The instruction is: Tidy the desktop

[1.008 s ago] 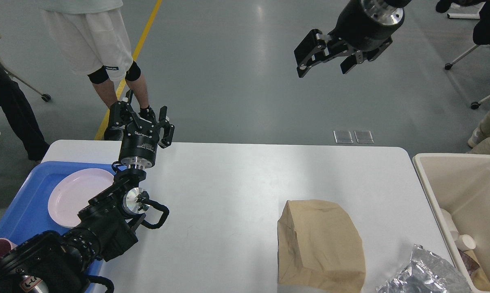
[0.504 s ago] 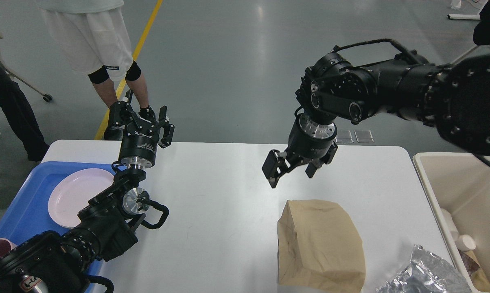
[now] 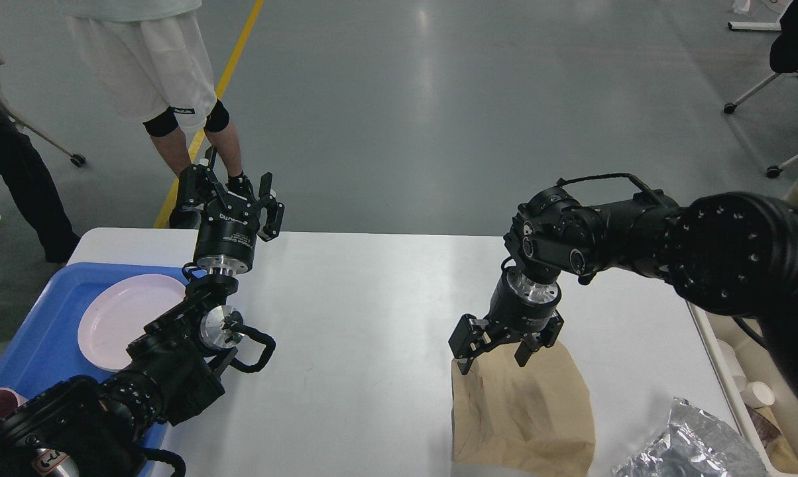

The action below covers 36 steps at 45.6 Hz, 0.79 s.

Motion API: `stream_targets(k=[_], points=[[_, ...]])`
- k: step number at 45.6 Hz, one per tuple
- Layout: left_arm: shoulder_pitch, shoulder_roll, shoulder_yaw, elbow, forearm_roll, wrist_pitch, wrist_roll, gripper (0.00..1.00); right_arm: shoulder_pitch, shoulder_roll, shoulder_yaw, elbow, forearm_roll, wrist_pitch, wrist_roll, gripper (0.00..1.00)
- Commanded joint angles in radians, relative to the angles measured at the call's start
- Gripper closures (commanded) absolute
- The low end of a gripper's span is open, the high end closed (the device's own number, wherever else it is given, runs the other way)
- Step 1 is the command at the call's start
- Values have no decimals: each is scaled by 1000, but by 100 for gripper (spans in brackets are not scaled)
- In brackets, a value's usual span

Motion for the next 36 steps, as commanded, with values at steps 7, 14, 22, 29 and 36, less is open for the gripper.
stream_targets(k=[7, 14, 22, 29, 36], points=[[0, 0, 0, 0, 0, 0, 0, 3, -25, -3, 13, -2, 71, 0, 0, 0], [0, 0, 0, 0, 0, 0, 0, 3, -35, 3, 14, -4, 100, 0, 0, 0], [0, 0, 0, 0, 0, 0, 0, 3, -83, 3, 11, -15, 125, -65, 0, 0], [0, 0, 0, 0, 0, 0, 0, 3, -130, 3, 2, -56, 126, -96, 0, 0], [0, 0, 0, 0, 0, 0, 0, 3, -193, 1, -6, -113, 126, -122, 0, 0]])
